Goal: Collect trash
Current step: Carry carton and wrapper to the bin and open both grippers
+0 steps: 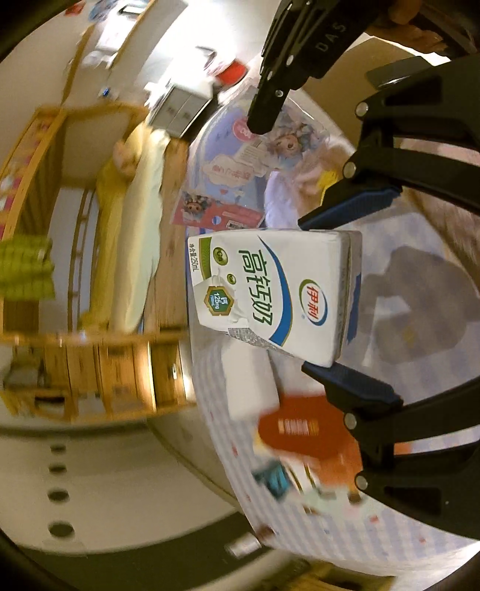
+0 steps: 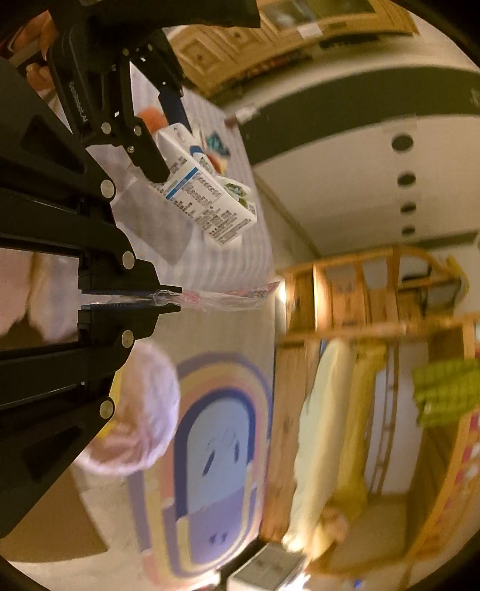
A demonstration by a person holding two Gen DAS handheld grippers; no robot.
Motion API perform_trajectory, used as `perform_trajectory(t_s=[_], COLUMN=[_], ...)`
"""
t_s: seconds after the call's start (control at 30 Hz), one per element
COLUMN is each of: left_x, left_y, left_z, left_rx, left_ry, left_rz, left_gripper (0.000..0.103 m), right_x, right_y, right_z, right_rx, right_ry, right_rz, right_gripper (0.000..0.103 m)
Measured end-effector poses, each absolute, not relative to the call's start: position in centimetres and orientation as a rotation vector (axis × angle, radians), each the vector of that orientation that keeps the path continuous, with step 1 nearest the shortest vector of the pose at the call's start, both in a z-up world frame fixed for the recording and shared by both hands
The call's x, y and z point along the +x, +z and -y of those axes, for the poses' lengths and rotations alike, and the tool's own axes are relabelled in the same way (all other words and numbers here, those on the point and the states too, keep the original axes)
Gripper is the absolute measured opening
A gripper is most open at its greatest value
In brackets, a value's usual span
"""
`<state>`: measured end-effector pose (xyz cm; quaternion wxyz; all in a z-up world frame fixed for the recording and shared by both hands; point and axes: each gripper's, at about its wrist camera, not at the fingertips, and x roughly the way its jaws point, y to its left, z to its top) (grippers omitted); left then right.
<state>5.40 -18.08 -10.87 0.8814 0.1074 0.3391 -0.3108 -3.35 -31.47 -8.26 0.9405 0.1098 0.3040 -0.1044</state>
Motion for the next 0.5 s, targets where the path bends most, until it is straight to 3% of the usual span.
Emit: perform_trajectory(t_s=[0.5], left_x=[6.6], left_y=[-14.0], left_z=[30.7], left_rx=[0.393], left_ry=[-0.845], left_rz=[-0.721], left_gripper=[0.07], right_x=[-5.2], right_y=[-13.9], right_z=[43.0], right_rx=[0.365], right_ry=[-0.424], right_rz=[-0.676], right_gripper=[0.004])
